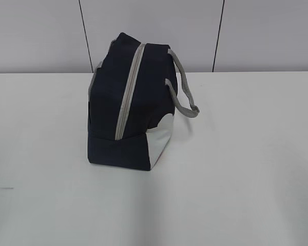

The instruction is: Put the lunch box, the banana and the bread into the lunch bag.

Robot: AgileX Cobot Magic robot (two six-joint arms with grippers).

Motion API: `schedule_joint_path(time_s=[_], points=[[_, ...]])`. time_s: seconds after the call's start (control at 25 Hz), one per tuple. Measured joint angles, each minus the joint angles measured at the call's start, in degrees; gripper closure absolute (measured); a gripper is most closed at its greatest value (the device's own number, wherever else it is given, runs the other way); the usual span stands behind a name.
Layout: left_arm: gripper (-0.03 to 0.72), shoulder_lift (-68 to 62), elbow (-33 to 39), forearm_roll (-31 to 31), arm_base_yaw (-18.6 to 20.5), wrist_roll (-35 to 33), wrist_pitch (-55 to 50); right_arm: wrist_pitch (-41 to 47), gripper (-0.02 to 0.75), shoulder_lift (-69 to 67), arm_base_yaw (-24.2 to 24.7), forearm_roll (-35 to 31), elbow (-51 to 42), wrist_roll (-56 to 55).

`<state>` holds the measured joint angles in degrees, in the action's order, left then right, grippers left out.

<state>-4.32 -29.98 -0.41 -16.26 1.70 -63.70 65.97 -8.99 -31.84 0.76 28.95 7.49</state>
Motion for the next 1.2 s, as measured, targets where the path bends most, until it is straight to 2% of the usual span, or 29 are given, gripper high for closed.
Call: schedule_joint_path(time_s=[0.16, 0.56, 0.76, 0.84, 1.08, 1.2], points=[[0.414, 0.0, 0.0, 0.0, 1.7, 0.0, 0.0, -0.5, 0.354, 0.0, 0.0, 0.0, 0.0, -0.4], [0.445, 3.3, 0.0, 0.0, 11.7, 0.0, 0.0, -0.6, 0.357, 0.0, 0.0, 0.0, 0.0, -0.5], [0.447, 3.7, 0.0, 0.0, 13.6, 0.0, 0.0, -0.6, 0.357, 0.0, 1.1, 0.0, 0.0, -0.5], [0.448, 3.7, 0.0, 0.0, 13.9, 0.0, 0.0, -0.6, 0.358, 0.0, 4.7, -0.1, 0.0, -0.5], [0.449, 3.7, 0.0, 0.0, 14.0, 0.0, 0.0, -0.6, 0.360, 1.0, 23.3, -0.1, 0.0, -0.5], [0.450, 3.7, 0.0, 0.0, 14.0, 0.0, 0.0, -0.6, 0.360, 3.7, 28.7, -0.1, 0.0, -0.5]])
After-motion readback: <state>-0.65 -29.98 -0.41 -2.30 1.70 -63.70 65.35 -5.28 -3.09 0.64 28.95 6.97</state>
